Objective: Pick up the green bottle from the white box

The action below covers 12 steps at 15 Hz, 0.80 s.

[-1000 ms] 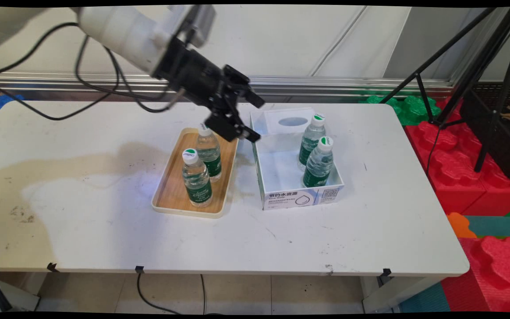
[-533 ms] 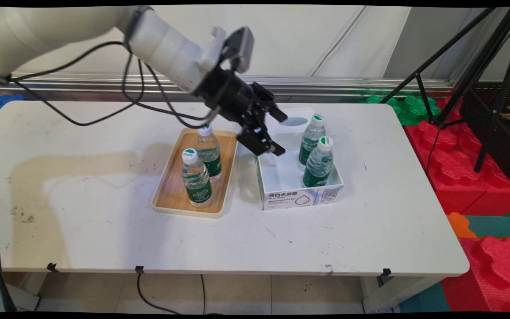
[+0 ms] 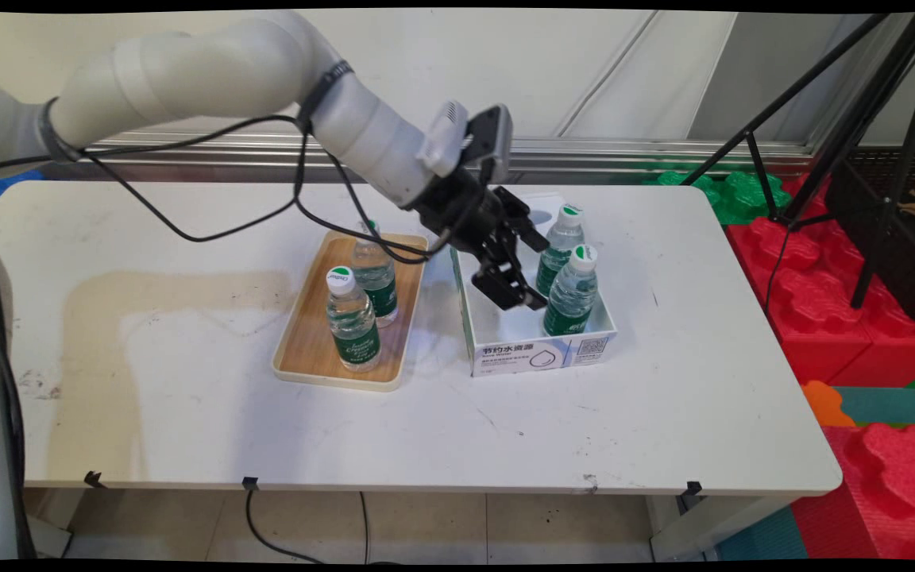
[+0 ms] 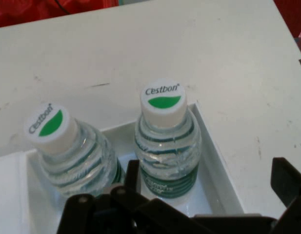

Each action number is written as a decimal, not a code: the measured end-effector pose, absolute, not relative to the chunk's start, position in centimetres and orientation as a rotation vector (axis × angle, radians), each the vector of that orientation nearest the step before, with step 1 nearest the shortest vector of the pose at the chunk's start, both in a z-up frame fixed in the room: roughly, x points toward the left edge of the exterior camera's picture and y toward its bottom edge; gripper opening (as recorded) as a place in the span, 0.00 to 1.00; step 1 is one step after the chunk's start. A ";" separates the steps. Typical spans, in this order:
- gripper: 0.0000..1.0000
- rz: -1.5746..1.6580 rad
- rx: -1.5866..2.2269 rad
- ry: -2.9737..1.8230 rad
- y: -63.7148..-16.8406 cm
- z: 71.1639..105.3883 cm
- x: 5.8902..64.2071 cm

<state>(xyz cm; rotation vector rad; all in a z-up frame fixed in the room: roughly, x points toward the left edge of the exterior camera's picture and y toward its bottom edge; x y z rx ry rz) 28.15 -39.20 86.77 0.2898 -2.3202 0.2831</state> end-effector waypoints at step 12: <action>1.00 0.268 0.350 -2.318 -42.1 82.4 23.7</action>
